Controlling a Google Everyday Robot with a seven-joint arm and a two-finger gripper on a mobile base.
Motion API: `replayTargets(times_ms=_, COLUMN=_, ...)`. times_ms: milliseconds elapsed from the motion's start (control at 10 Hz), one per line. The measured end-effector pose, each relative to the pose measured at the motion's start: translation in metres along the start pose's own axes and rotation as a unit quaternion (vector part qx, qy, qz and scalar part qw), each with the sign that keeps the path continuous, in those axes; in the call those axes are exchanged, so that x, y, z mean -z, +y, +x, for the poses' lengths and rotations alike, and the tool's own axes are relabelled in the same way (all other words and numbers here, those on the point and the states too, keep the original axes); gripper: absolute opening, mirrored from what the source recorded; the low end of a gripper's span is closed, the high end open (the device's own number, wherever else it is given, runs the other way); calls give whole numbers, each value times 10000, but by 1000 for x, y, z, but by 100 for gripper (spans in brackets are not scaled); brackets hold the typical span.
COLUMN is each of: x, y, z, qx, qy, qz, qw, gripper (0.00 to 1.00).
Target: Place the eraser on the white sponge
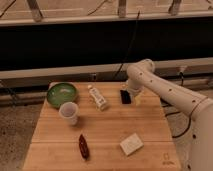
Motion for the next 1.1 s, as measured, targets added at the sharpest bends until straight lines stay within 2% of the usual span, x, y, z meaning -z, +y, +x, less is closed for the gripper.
replayTargets(times_ms=1100, x=-31, y=-9, z=14, qx=80, qy=-222, qz=-320, qw=9992, gripper=80)
